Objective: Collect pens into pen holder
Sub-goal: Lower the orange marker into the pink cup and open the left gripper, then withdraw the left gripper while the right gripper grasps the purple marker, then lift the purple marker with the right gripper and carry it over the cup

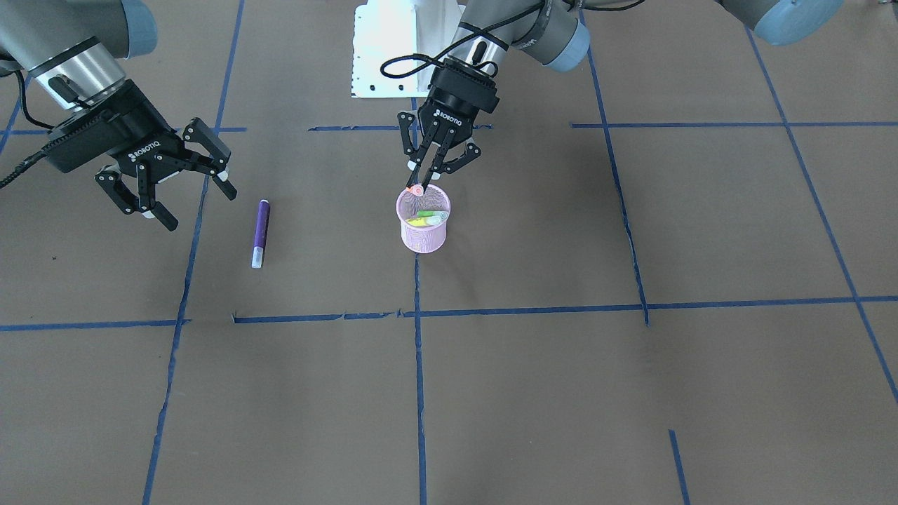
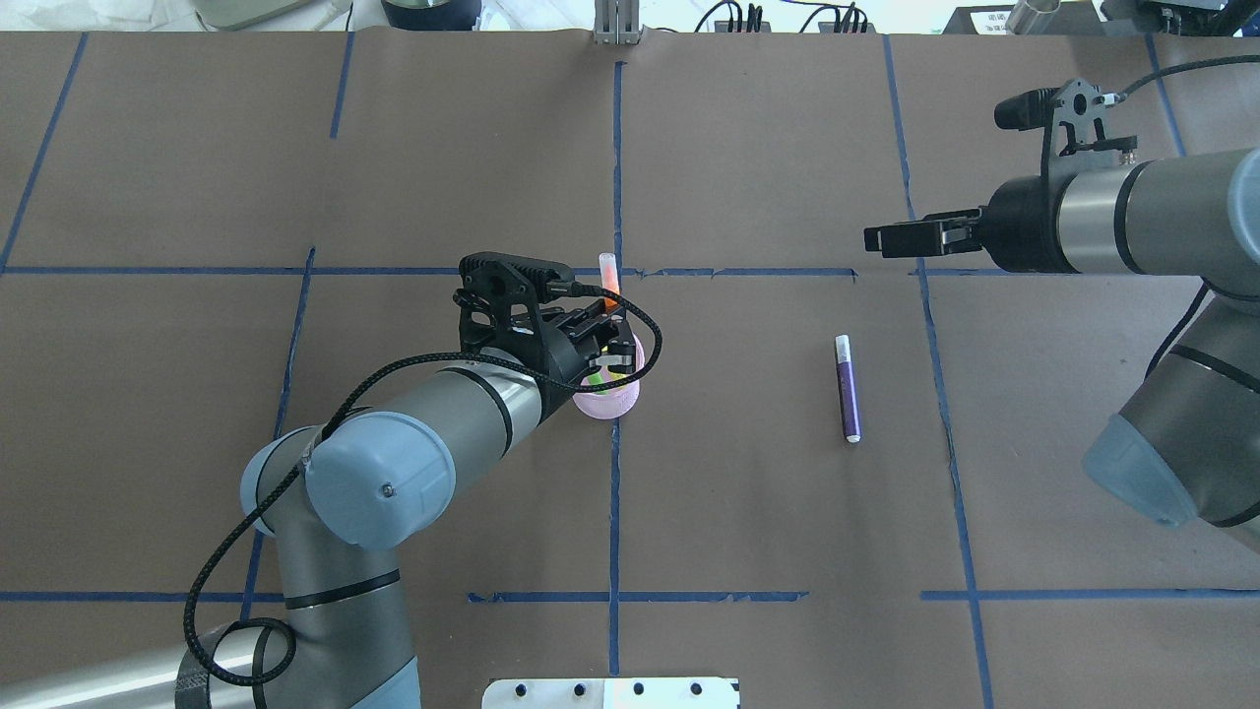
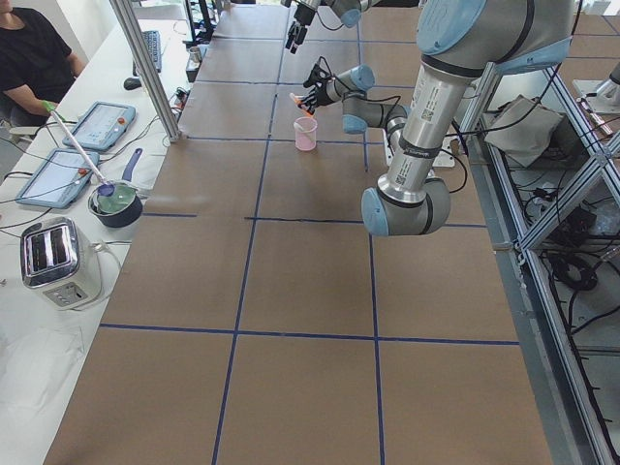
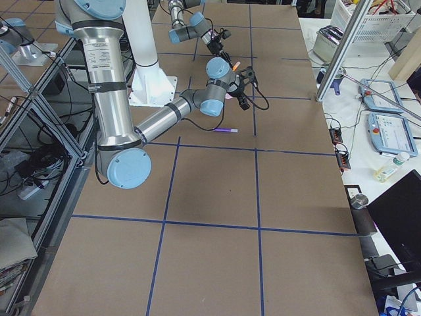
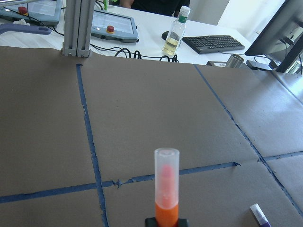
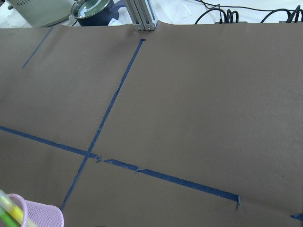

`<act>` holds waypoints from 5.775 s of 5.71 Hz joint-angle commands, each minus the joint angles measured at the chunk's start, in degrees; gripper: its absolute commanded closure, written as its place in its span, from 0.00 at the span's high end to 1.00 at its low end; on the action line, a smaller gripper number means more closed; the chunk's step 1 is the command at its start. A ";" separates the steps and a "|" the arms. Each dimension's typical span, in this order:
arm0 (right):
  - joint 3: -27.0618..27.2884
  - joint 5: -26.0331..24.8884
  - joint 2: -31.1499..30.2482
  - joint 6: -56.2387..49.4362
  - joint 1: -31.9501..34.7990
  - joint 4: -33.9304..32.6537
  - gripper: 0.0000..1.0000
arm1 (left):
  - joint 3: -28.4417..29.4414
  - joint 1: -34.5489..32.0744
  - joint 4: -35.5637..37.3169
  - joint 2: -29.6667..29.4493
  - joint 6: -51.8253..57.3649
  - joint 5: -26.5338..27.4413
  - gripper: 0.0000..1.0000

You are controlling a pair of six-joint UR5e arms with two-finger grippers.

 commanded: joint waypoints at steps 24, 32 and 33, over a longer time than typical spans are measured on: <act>-21.54 16.88 16.55 -1.94 -7.41 -39.29 0.73 | -2.86 -40.00 15.74 27.76 33.44 -47.33 1.00; -10.70 11.65 17.94 4.86 -8.64 -37.63 0.00 | -2.77 -40.00 15.74 27.85 34.14 -47.51 1.00; -5.33 -4.32 20.13 10.05 -14.13 -35.44 0.00 | -2.68 -40.08 15.74 28.20 34.23 -47.77 1.00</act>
